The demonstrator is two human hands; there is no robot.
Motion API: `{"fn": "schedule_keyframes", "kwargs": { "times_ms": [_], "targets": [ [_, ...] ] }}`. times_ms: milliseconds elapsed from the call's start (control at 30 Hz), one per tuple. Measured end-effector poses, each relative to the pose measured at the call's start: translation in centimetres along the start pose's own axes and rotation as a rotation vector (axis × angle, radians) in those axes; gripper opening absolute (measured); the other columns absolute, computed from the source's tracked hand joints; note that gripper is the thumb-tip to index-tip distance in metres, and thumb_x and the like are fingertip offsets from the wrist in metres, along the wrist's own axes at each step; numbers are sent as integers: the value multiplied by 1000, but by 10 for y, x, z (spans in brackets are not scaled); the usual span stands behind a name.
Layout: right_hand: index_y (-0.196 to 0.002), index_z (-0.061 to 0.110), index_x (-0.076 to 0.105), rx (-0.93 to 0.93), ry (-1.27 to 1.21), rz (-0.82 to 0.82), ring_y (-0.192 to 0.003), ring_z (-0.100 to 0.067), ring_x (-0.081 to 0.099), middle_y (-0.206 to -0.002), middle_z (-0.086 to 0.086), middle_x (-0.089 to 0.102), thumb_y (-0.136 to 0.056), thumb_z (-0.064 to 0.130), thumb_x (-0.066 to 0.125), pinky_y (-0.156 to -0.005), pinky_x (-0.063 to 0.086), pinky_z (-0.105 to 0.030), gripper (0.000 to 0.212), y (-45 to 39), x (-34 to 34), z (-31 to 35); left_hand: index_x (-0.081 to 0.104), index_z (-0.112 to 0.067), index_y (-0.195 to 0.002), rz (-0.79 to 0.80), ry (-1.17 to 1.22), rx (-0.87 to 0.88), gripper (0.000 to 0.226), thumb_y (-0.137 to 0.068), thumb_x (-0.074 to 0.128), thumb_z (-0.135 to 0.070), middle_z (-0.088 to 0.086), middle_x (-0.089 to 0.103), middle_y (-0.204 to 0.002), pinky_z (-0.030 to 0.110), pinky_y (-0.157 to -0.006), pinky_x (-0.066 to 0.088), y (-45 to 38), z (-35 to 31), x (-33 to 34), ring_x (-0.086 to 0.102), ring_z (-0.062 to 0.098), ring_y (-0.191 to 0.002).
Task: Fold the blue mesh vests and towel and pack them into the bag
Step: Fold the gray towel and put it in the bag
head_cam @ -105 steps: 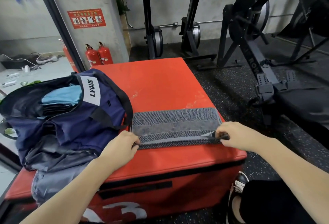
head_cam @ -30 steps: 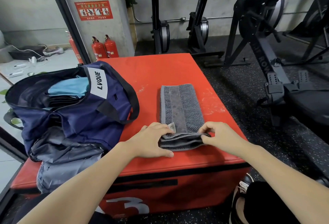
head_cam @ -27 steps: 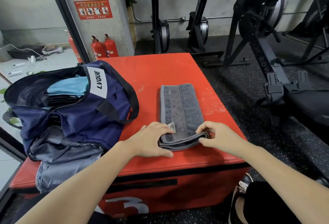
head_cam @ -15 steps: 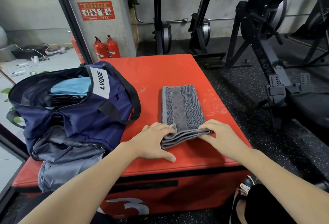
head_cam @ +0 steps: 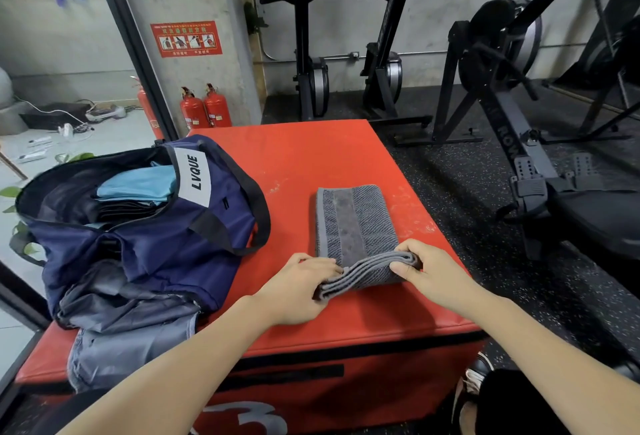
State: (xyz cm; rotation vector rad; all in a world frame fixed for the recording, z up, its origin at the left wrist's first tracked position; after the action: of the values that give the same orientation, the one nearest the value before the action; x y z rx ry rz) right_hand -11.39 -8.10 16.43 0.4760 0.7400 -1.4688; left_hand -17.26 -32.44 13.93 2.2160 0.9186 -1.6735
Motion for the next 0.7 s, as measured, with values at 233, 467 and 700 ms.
{"fn": "schedule_keyframes", "kwargs": {
  "times_ms": [233, 467, 700],
  "targets": [
    [-95, 30, 65, 27, -76, -101, -80, -1, 60, -85, 15, 68, -94, 28, 65, -73, 45, -24, 3, -2, -17, 4, 70, -18, -96, -63, 406, -294, 31, -80, 57, -41, -6, 73, -88, 35, -78, 52, 4, -15, -18, 65, 9, -83],
    [-96, 27, 67, 121, -180, -141, -76, 4, 60, -88, 10, 70, -96, 32, 62, -70, 45, -24, 7, -17, -18, 10, 71, -19, -105, -222, 918, -430, 27, -81, 62, -27, -6, 75, -103, 32, -86, 52, 1, -11, -18, 67, 9, -97],
    [-103, 21, 68, 330, -337, -142, -94, -8, 65, -99, 8, 70, -90, 48, 65, -79, 47, -27, 29, -51, -12, -10, 67, -23, -101, -376, 628, -610, 15, -95, 60, -34, -13, 73, -95, 34, -86, 52, -23, 6, -17, 66, 3, -93]
  ]
}}
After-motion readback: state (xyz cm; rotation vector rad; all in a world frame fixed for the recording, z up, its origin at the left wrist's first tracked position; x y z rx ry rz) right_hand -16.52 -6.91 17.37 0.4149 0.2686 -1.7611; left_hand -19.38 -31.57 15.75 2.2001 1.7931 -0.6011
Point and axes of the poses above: each hand's wrist, its own y-axis away from the middle knuckle, its own x-axis out of the palm, z = x × y, the point moved 4 cm from there along -y, towards the middle knuckle
